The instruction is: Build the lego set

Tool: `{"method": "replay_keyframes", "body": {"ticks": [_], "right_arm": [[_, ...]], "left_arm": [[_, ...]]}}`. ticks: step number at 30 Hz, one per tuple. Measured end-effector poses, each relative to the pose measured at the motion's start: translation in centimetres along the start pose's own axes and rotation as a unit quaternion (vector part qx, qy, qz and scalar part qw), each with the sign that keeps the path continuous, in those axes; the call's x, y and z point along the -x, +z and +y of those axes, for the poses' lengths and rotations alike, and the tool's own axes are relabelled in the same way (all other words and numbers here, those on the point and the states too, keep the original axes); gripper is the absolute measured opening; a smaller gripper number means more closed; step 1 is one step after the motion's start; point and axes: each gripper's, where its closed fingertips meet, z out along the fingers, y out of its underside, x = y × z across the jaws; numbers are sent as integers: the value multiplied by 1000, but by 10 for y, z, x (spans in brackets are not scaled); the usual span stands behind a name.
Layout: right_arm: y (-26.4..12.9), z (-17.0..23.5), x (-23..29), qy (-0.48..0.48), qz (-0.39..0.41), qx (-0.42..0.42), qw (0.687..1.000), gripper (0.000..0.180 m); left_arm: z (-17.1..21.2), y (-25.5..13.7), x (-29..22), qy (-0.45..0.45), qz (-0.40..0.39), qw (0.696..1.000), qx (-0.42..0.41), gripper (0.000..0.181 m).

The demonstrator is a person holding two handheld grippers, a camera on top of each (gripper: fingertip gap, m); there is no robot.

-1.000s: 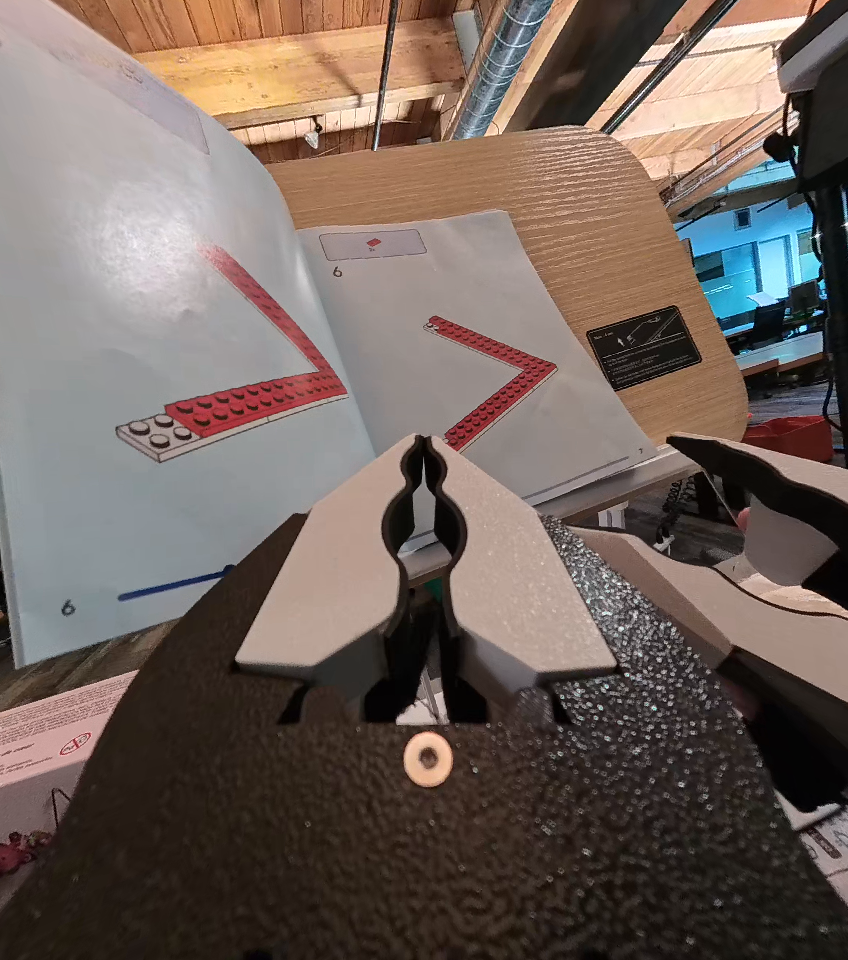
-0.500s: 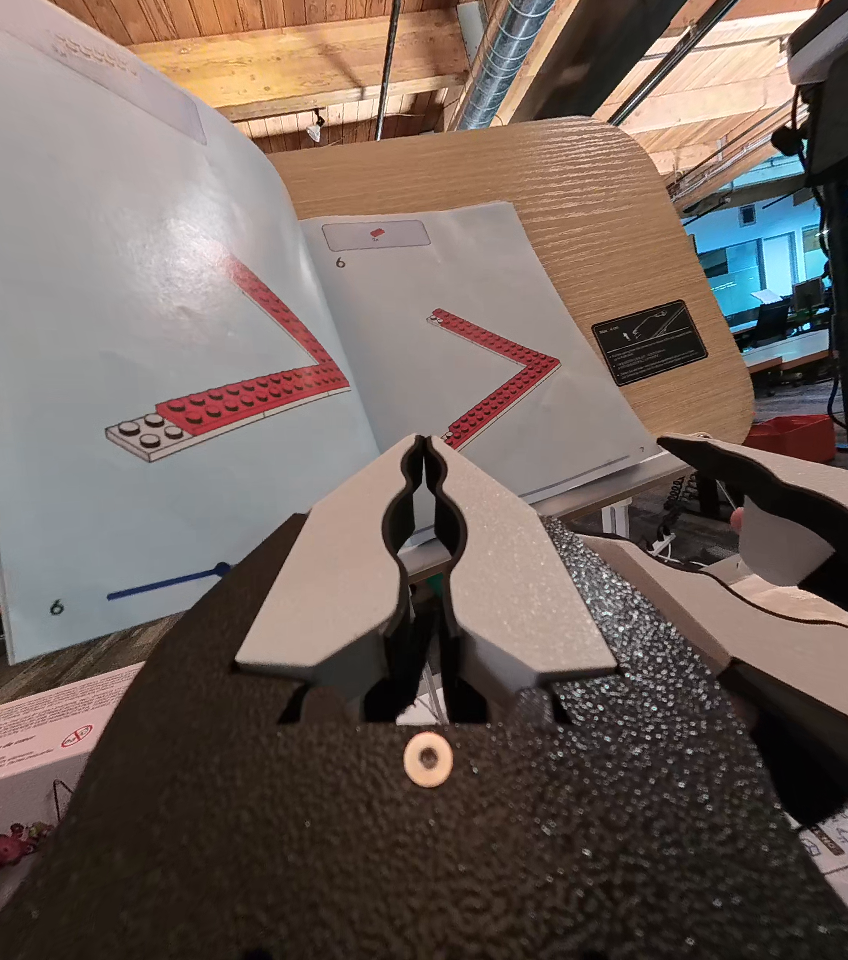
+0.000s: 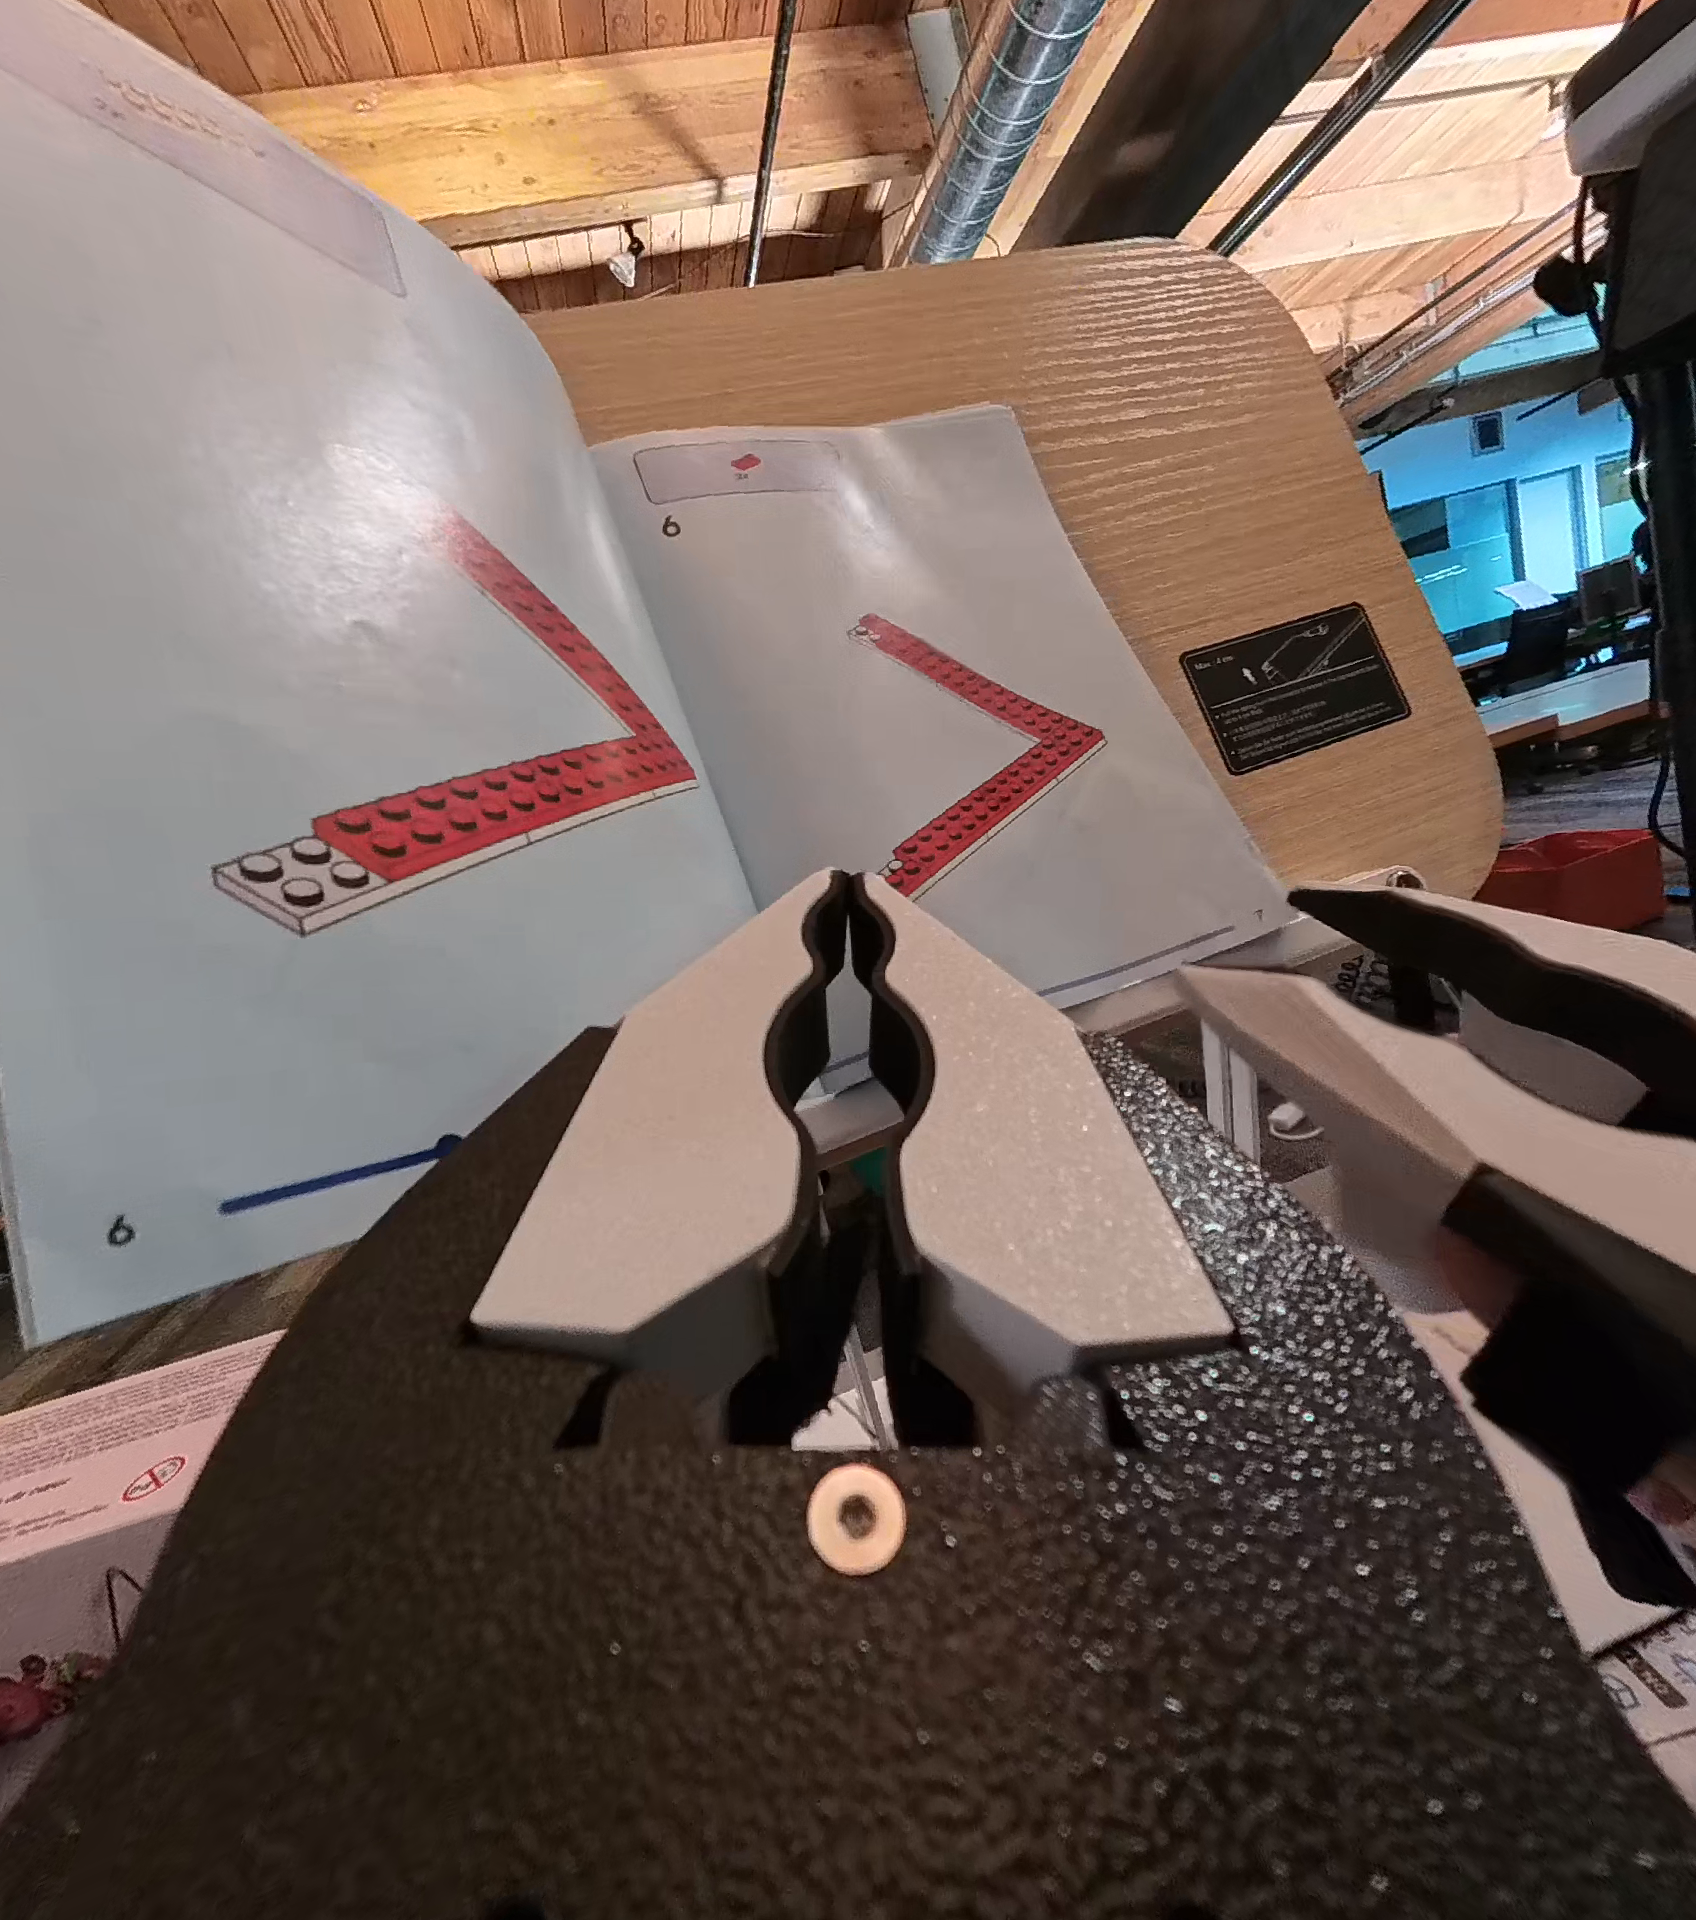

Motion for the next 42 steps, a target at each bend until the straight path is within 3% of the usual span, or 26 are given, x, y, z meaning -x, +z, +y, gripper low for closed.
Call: {"method": "replay_keyframes", "body": {"ticks": [8, 16, 27, 35, 42], "right_arm": [[-1, -1, -16, 51, 21, -1, 998, 13], [1, -2, -16, 62, 20, 2, 998, 1], [5, -6, -4, 29, -3, 10, 1000, 0], [8, -16, 31, -27, -64, 3, 998, 0], [8, -22, 60, -67, -121, -1, 990, 0]], "left_arm": [[0, 0, 0, -1, 2, 1000, 0, 0], [-1, 0, 0, -6, 6, 1000, 0, 0], [-9, -3, 1, -23, 32, 999, 4, 0], [-31, -11, -9, -41, 119, 992, 6, 0], [-45, -19, 15, -78, 105, 991, 11, 0]]}}
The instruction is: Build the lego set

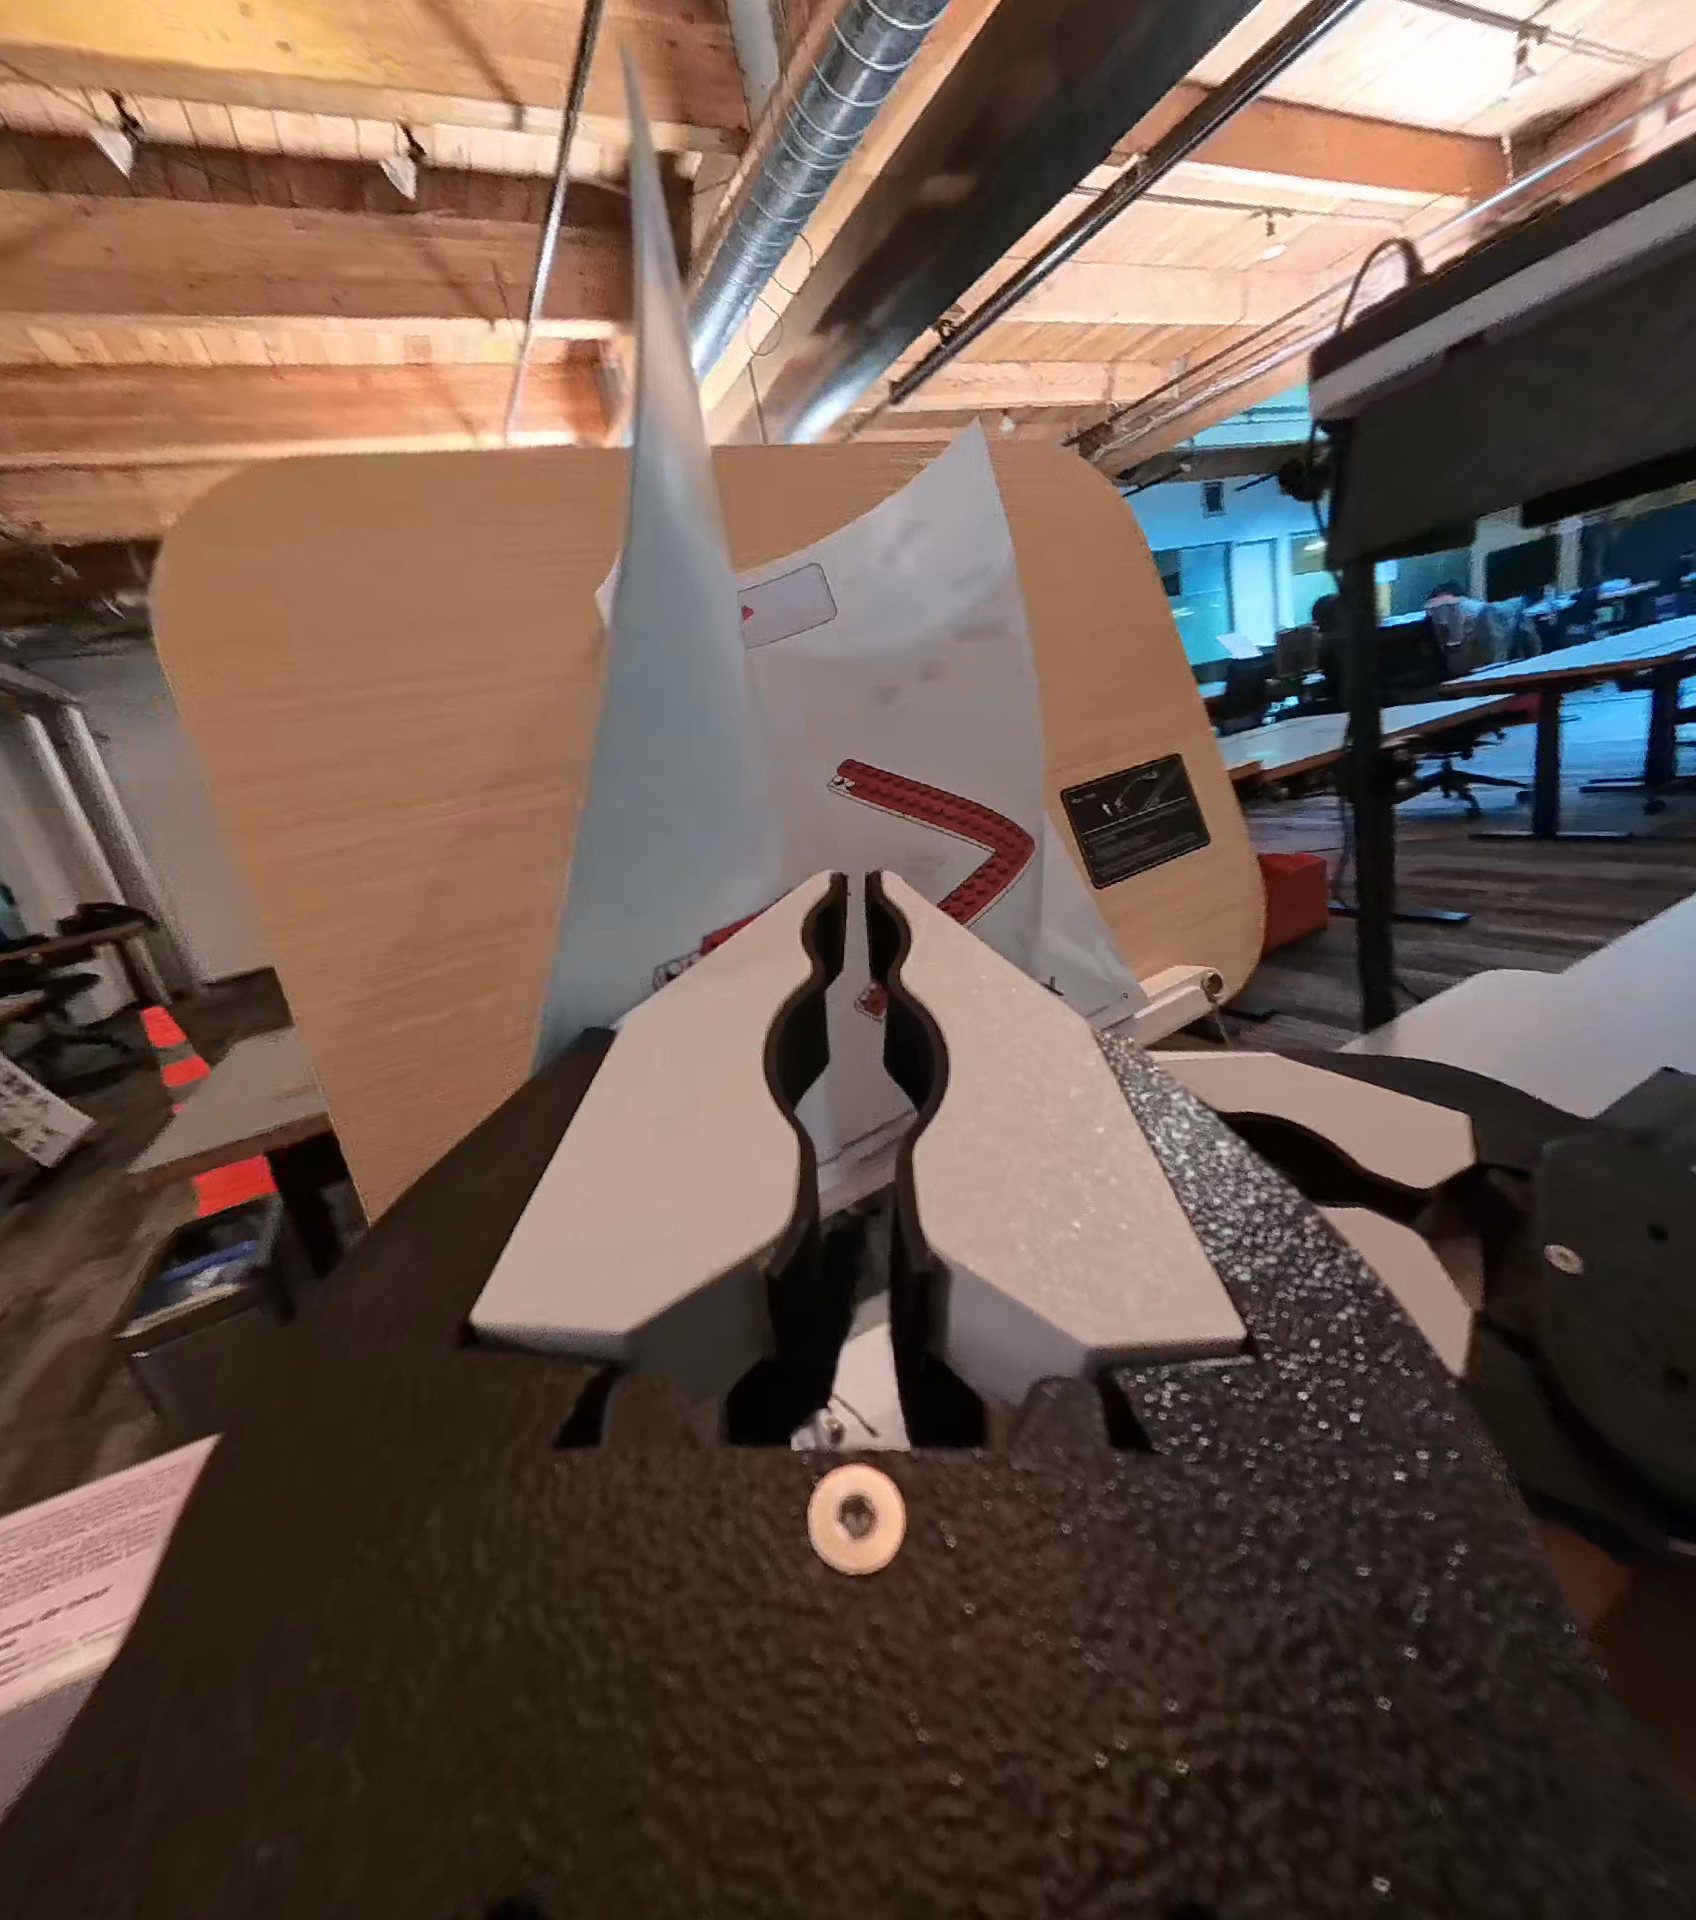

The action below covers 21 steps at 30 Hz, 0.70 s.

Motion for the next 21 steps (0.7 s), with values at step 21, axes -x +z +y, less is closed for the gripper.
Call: {"method": "replay_keyframes", "body": {"ticks": [21], "right_arm": [[-9, -21, 64, -155, -114, -61, 980, 5]], "left_arm": [[17, -5, 18, -72, 20, 994, 81, 0]]}}
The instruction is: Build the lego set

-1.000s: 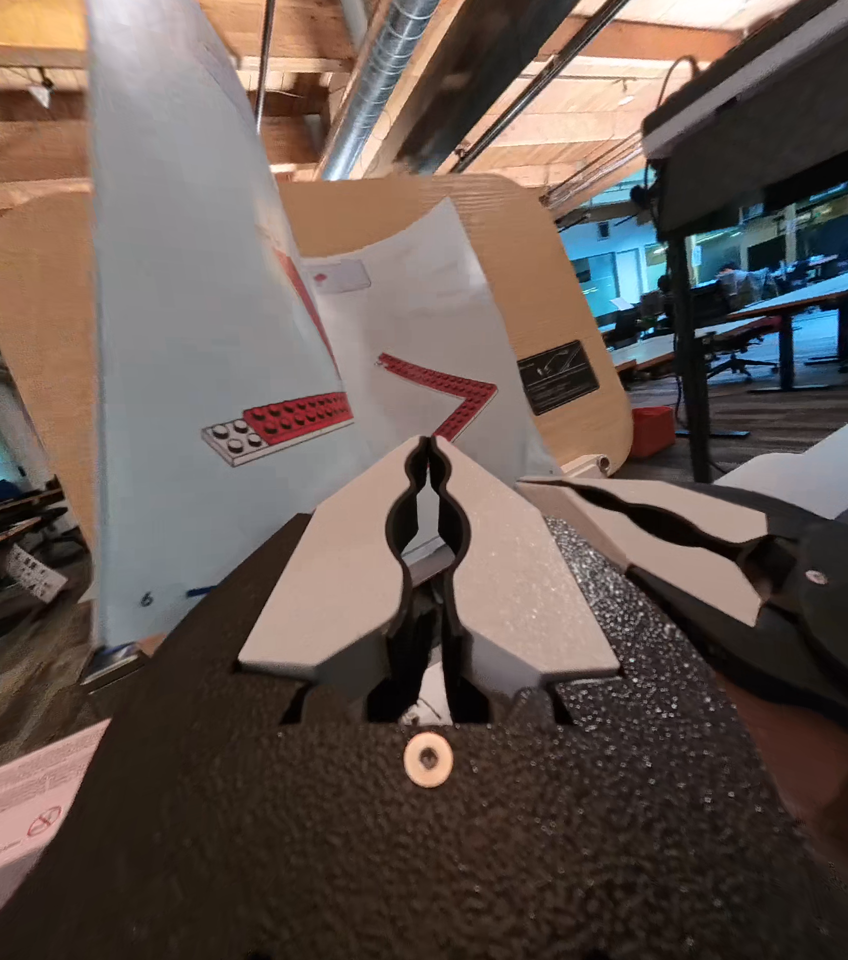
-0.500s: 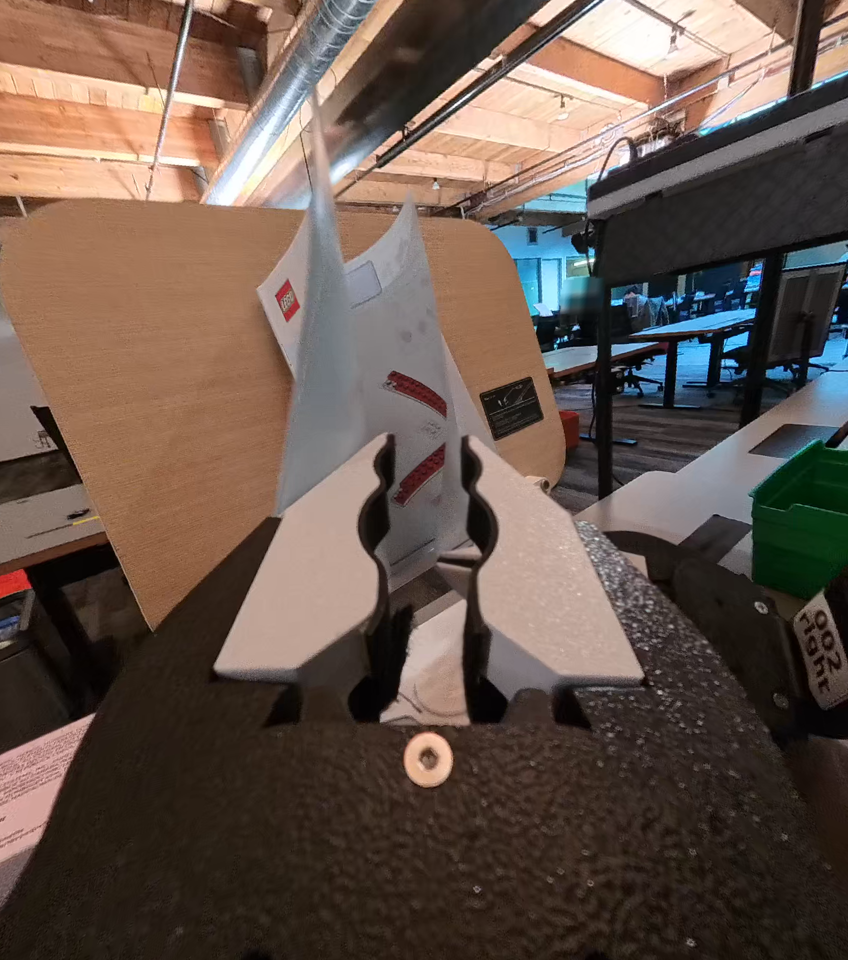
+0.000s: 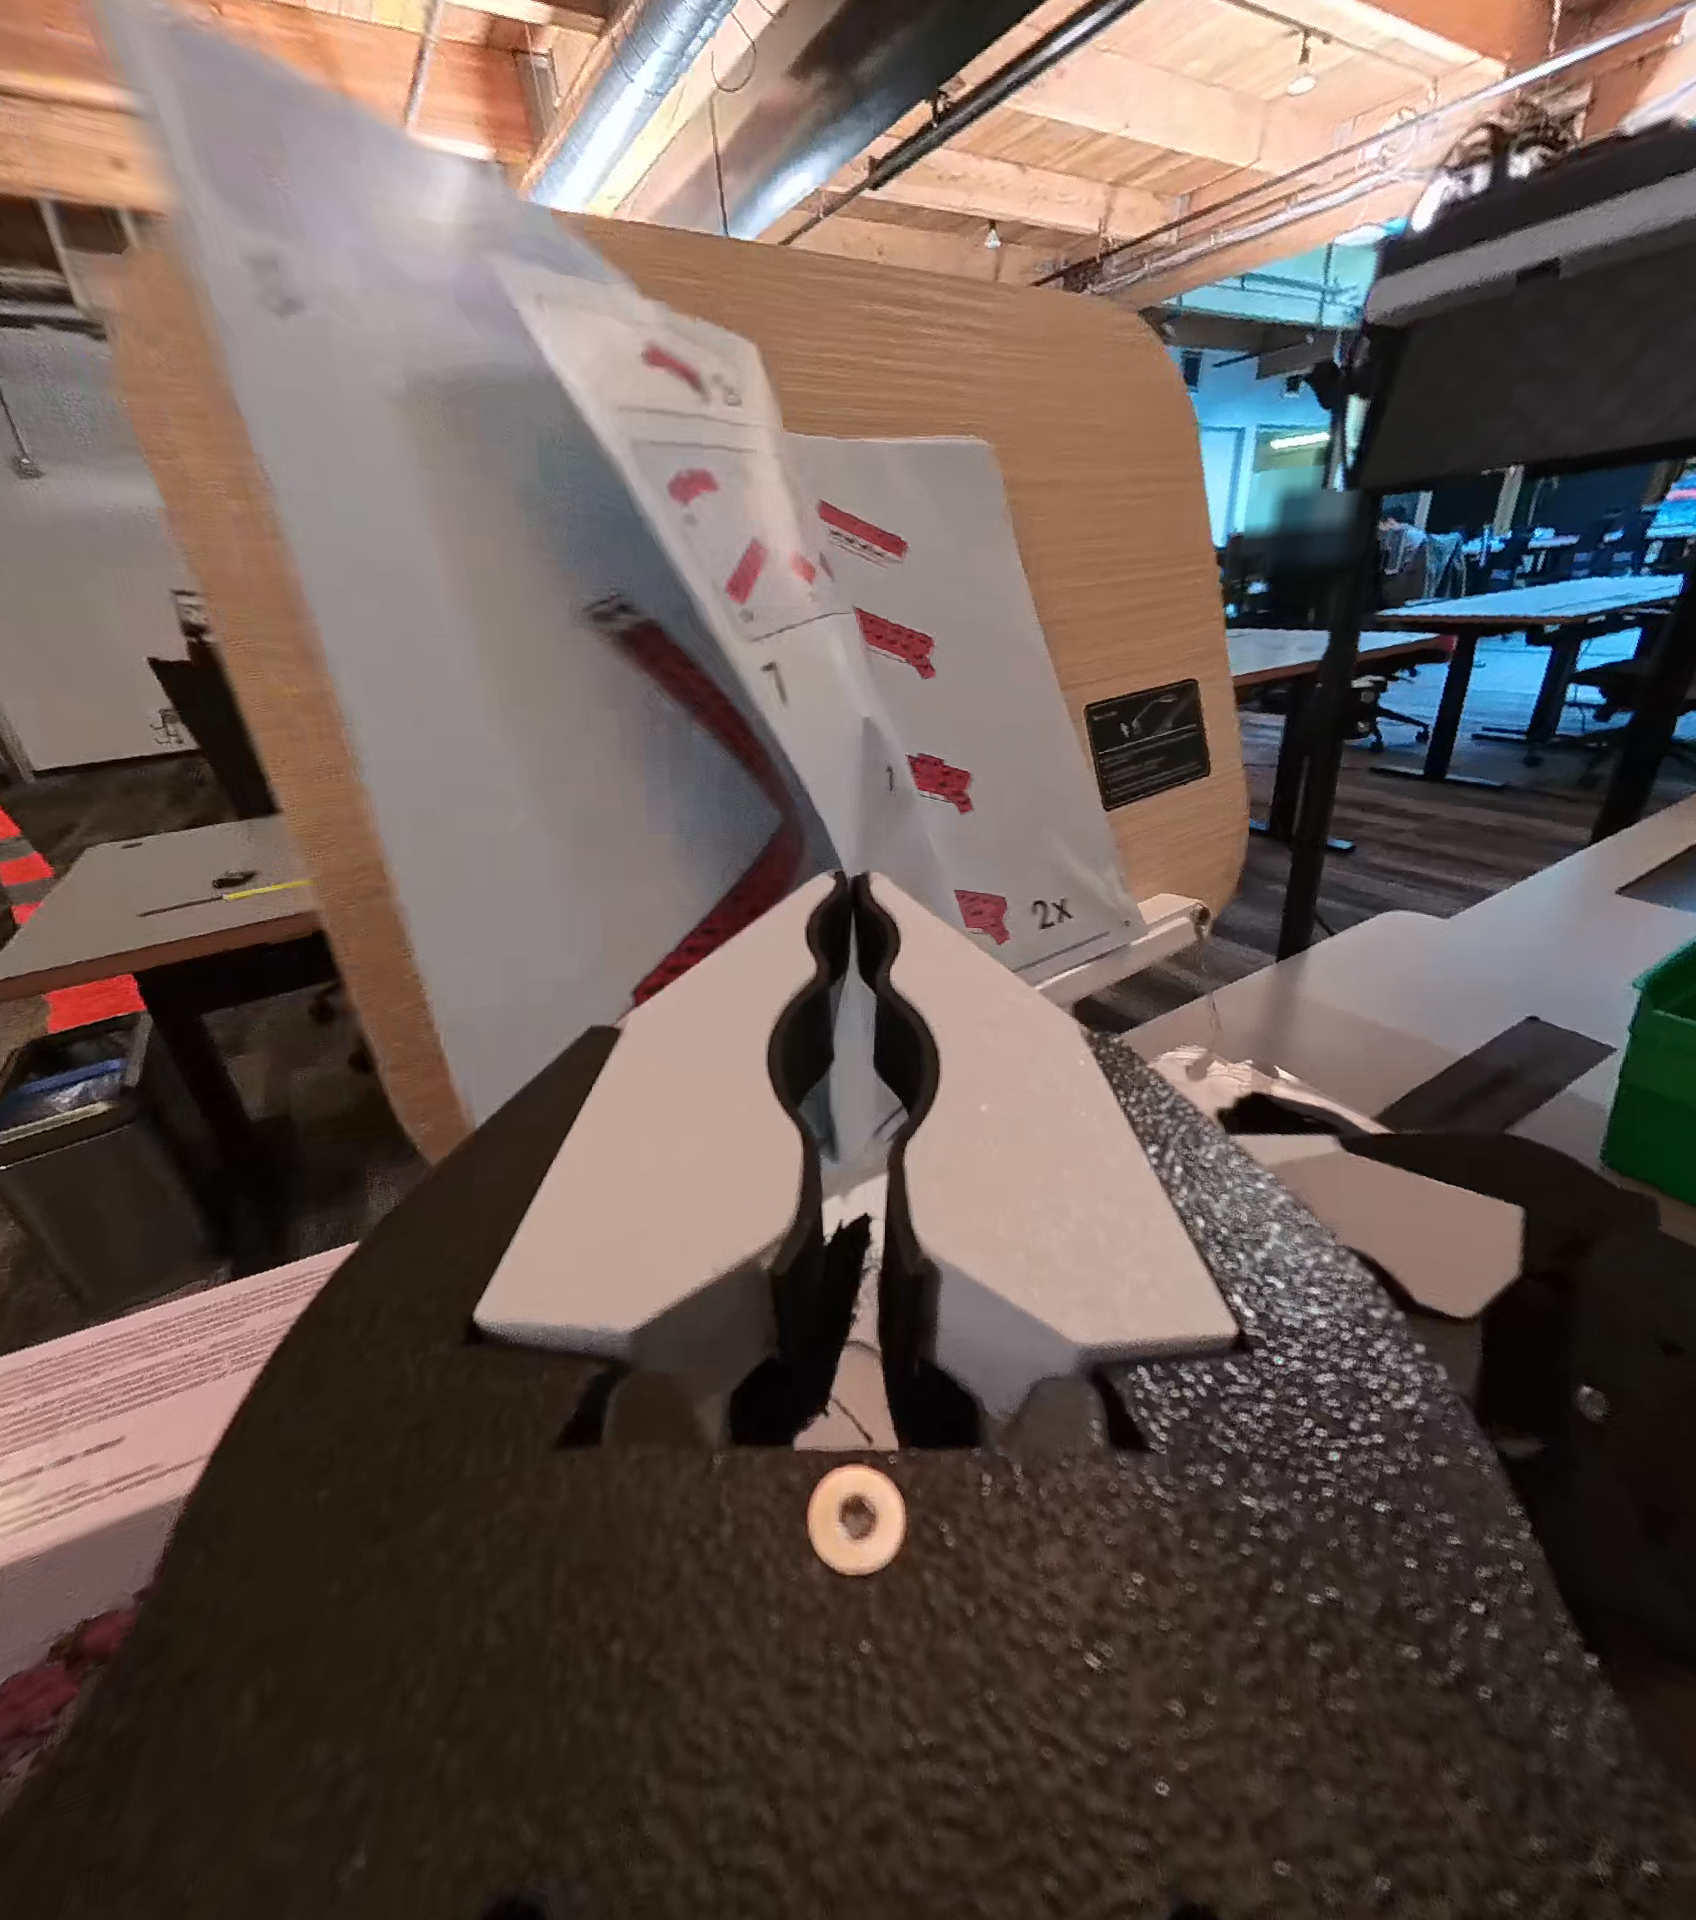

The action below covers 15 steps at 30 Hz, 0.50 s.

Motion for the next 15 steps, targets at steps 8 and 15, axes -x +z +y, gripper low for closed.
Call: {"method": "replay_keyframes", "body": {"ticks": [8, 15], "right_arm": [[1, 15, -36, -5, 105, 46, 993, 0], [37, 46, -35, 21, 77, 151, 985, 0]], "left_arm": [[-8, -20, 35, -11, -21, 999, -29, 1], [-13, -42, 70, -97, -33, 992, -76, 16]]}}
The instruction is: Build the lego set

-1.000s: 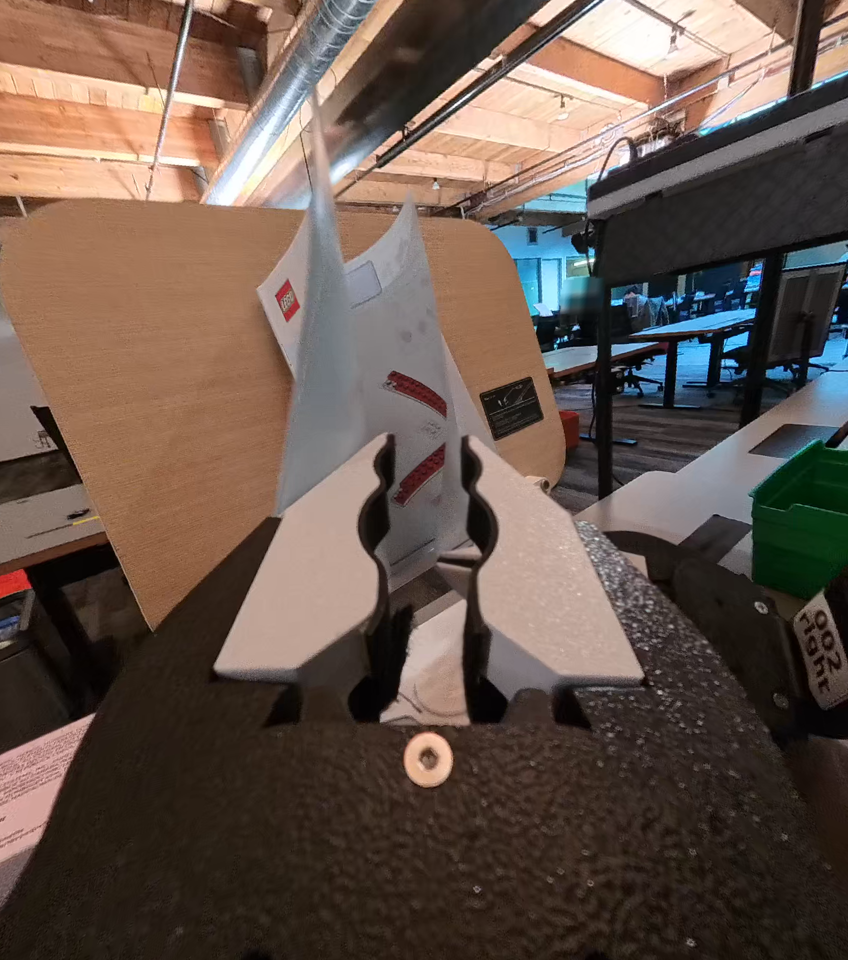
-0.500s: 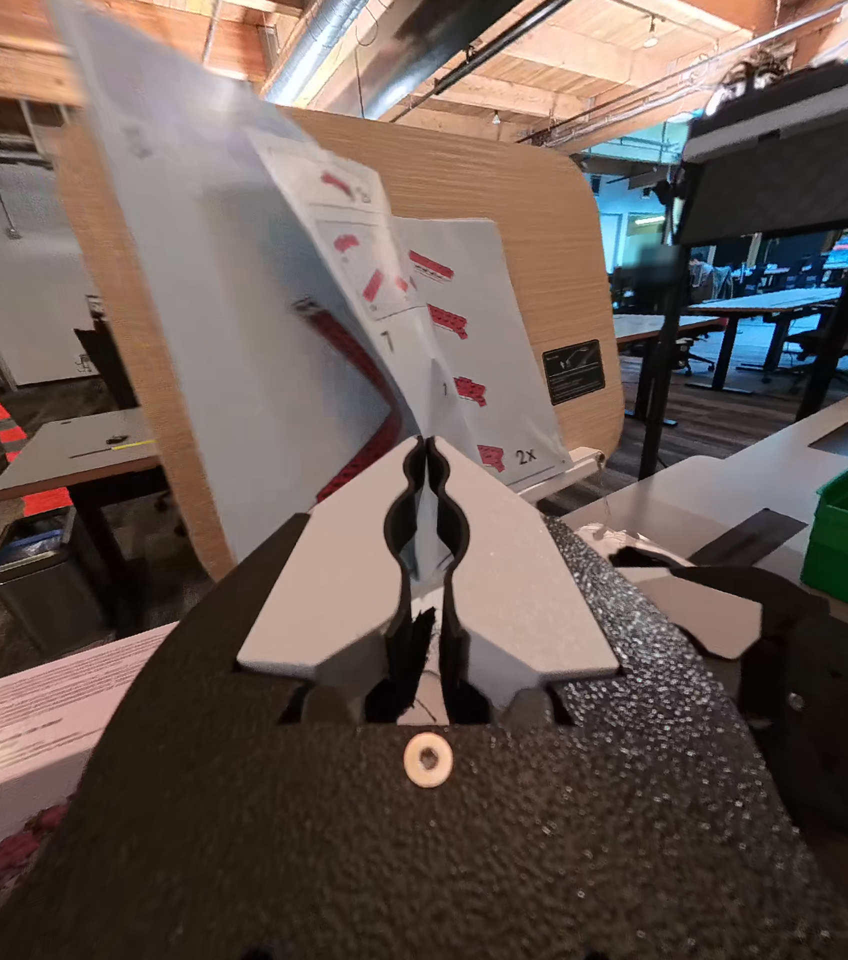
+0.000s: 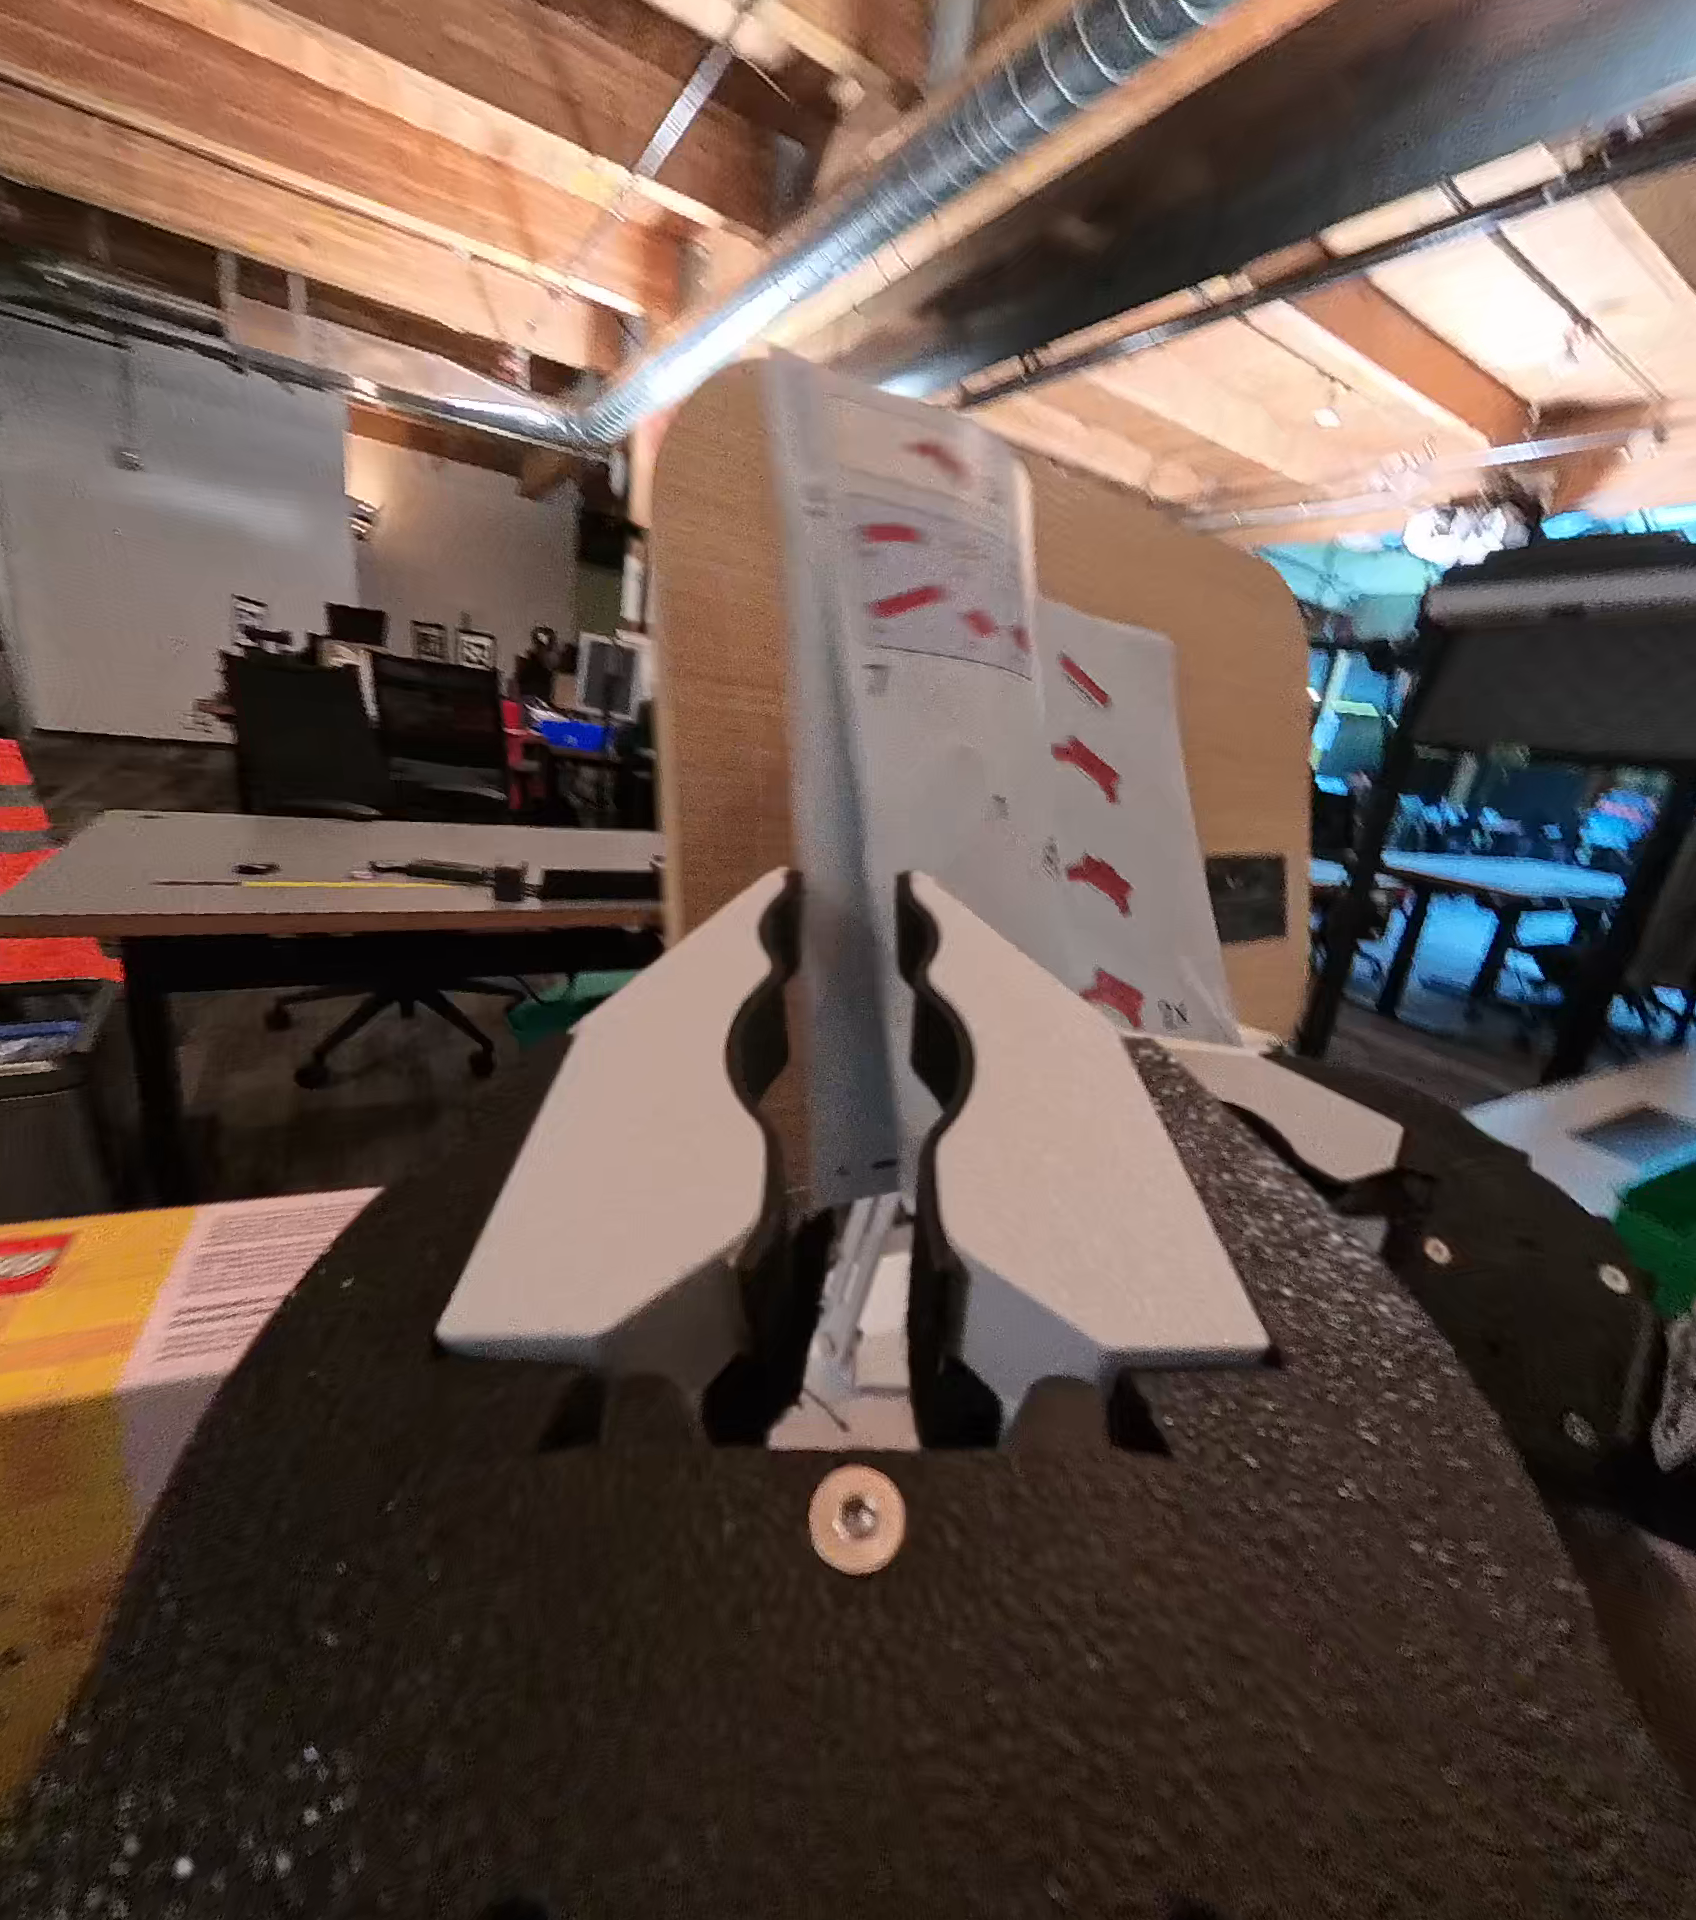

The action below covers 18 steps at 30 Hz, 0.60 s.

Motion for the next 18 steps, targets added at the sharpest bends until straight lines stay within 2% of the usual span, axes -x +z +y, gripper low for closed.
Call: {"method": "replay_keyframes", "body": {"ticks": [2, 5, 8, 14, 18], "right_arm": [[9, -2, 4, -3, -13, 15, 1000, 0], [18, -5, 10, 7, -38, 38, 999, 0], [23, -5, 12, 0, -53, 61, 997, 0], [24, -4, 11, -34, -67, 77, 994, 0], [21, -2, 10, -83, -75, 77, 991, 0]], "left_arm": [[-10, -8, 12, -22, -16, 999, -32, 34], [-19, -12, 9, -67, 40, 995, -63, 61], [-10, -7, 30, -68, -1, 996, -55, 74], [28, 10, 49, -95, -36, 995, 3, 71], [34, 21, 41, -81, -30, 996, 25, 67]]}}
